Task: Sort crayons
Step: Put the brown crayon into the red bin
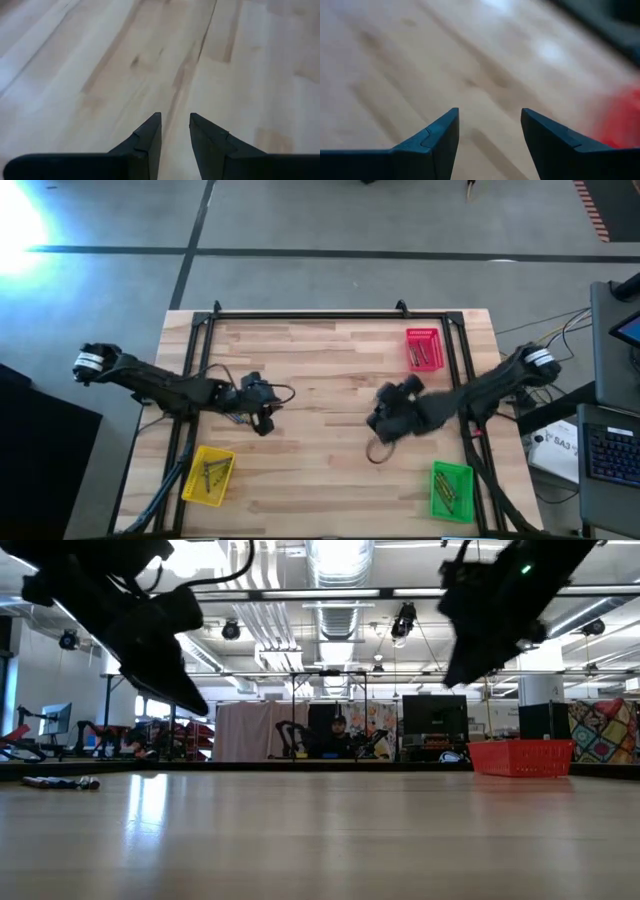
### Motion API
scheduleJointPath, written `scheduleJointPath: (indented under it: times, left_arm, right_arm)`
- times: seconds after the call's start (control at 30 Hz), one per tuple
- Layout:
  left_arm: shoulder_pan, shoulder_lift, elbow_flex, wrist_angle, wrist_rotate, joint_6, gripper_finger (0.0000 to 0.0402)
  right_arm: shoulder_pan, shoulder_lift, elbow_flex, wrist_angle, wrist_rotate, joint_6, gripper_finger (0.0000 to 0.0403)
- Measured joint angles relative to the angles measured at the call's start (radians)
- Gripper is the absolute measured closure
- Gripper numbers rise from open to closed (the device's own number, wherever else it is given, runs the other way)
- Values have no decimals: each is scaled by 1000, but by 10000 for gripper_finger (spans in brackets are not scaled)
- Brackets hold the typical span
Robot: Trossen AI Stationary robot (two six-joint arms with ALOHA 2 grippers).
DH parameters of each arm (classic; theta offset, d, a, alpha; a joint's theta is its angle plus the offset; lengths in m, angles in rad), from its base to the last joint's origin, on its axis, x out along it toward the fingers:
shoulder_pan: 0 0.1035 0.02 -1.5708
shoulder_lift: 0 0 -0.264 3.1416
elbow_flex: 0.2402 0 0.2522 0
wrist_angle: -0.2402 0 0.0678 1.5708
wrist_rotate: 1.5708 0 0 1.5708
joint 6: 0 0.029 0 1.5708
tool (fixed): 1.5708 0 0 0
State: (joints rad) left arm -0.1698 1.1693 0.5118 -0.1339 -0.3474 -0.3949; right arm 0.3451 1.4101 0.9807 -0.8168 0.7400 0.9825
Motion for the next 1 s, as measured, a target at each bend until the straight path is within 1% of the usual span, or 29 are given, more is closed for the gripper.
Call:
scheduleJointPath:
  times: [0.07,0.13,0.2,0.27,0.4,0.53,0.67,0.87,1.0]
  left_arm:
    - [-4,-43,0,-76,-5,-22,318]
    - [-3,-76,0,-165,6,-44,318]
    - [-4,-106,-2,-276,46,-96,318]
    - [-4,-127,-2,-376,62,-193,318]
    - [-2,-144,-2,-557,54,-373,318]
    - [8,-136,-5,-651,50,-593,303]
    - [26,-117,-6,-659,70,-708,264]
    - [37,-59,-18,-660,70,-838,192]
    - [37,1,-21,-654,76,-856,156]
  right_arm:
    - [-81,-60,-109,294,-123,-207,200]
    - [-151,-99,-201,557,-266,-354,200]
    - [-209,-122,-271,756,-379,-425,200]
    - [-254,-131,-310,864,-427,-457,200]
    - [-314,-127,-321,897,-426,-530,200]
    - [-385,-111,-272,864,-452,-587,200]
    - [-447,-103,-207,793,-514,-608,200]
    - [-479,-103,-177,779,-504,-617,200]
    - [-476,-106,-180,717,-513,-618,200]
